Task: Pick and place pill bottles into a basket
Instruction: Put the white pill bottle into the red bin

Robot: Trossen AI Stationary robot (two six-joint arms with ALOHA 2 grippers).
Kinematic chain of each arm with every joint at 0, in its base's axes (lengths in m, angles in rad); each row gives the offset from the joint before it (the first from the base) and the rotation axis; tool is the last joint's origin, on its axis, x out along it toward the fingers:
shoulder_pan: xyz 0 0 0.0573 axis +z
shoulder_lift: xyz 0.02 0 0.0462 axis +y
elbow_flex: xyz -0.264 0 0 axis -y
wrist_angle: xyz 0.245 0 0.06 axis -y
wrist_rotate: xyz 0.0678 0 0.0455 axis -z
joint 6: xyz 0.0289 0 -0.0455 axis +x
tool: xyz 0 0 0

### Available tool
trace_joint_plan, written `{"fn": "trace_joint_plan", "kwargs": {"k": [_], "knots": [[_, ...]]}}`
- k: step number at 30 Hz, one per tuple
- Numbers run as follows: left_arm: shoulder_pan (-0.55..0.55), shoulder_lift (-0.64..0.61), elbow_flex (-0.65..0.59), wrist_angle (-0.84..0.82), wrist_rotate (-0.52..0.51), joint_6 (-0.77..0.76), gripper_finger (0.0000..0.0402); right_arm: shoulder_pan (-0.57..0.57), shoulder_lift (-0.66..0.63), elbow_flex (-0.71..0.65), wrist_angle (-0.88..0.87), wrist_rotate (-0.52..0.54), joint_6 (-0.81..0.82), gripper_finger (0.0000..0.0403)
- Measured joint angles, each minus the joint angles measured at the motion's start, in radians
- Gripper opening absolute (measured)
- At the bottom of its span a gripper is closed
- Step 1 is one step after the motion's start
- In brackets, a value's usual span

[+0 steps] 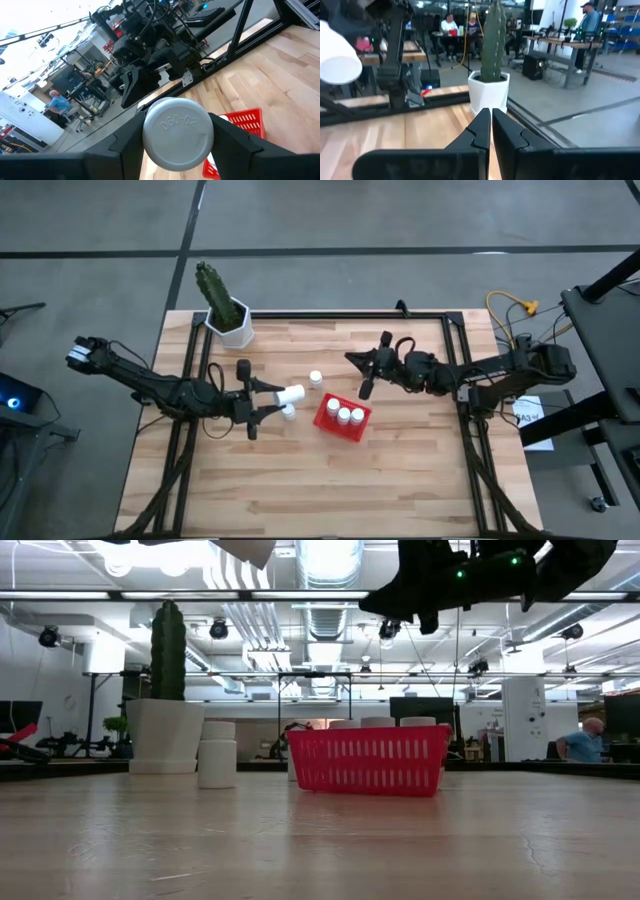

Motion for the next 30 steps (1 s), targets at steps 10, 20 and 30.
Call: {"fn": "trace_joint_plan", "kwargs": {"k": [10, 20, 30], "knots": [[0.0, 0.021, -0.01, -0.007, -0.002, 0.056, 0.0176, 0.002, -0.001, 0.0, -0.011, -0.074, 0.449, 0.0009], [0.0, 0.021, -0.027, -0.027, -0.001, 0.057, 0.0176, 0.018, -0.002, -0.001, -0.01, -0.634, 0.55, 0.0008], [0.0, 0.015, -0.025, -0.026, 0.0, 0.056, 0.0176, 0.163, 0.0, -0.002, -0.032, -0.399, 0.021, 0.0008]]}}
